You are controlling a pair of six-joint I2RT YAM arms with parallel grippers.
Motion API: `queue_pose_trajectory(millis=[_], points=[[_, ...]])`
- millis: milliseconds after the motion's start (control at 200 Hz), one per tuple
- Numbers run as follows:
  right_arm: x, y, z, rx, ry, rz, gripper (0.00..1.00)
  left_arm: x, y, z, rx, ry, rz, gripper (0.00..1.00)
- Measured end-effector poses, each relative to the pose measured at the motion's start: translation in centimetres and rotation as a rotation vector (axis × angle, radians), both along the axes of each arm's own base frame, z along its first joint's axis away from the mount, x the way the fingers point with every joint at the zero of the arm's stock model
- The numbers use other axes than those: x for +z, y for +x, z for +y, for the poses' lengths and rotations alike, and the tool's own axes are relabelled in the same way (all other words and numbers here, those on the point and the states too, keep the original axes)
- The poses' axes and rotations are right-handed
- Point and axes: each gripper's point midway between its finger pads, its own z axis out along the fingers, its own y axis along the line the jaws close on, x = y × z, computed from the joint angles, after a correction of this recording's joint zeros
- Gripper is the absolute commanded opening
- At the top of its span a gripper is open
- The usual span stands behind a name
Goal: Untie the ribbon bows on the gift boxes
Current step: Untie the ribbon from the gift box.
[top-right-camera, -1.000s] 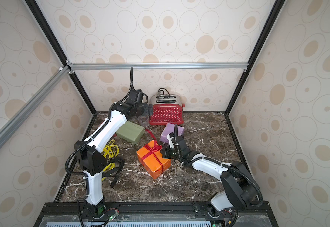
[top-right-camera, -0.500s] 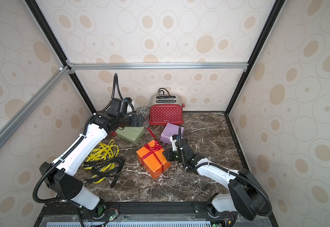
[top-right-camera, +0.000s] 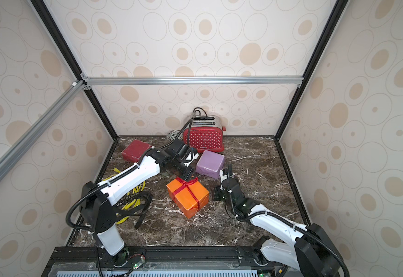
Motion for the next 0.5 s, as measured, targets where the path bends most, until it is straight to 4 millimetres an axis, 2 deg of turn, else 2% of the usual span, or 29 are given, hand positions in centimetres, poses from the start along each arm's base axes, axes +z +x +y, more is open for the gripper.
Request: queue_pose_trajectory(millis=[90,135,336,496], points=[[-0.1,0.1,-0.1,-0.004,-0.005,0.002,0.24,-2.4,0.1,0.5,0.001,0.076,0.041,0.4],[-0.3,0.1,-0.1,-0.003,-0.008,0.006,0.24,-3.1,0.1,0.7,-0.001,0.097,0.051,0.37],[-0.9,0.0,0.0,0.003,-0.019,0.024,0.22,-2.5,0.3,0.8,-0.002,0.107,0.035,0.27],[-1.0,-0.1,0.1,0.008,-0.018,0.027,0.21,-2.6,0.2,0.9,0.002,0.11,0.038,0.11]])
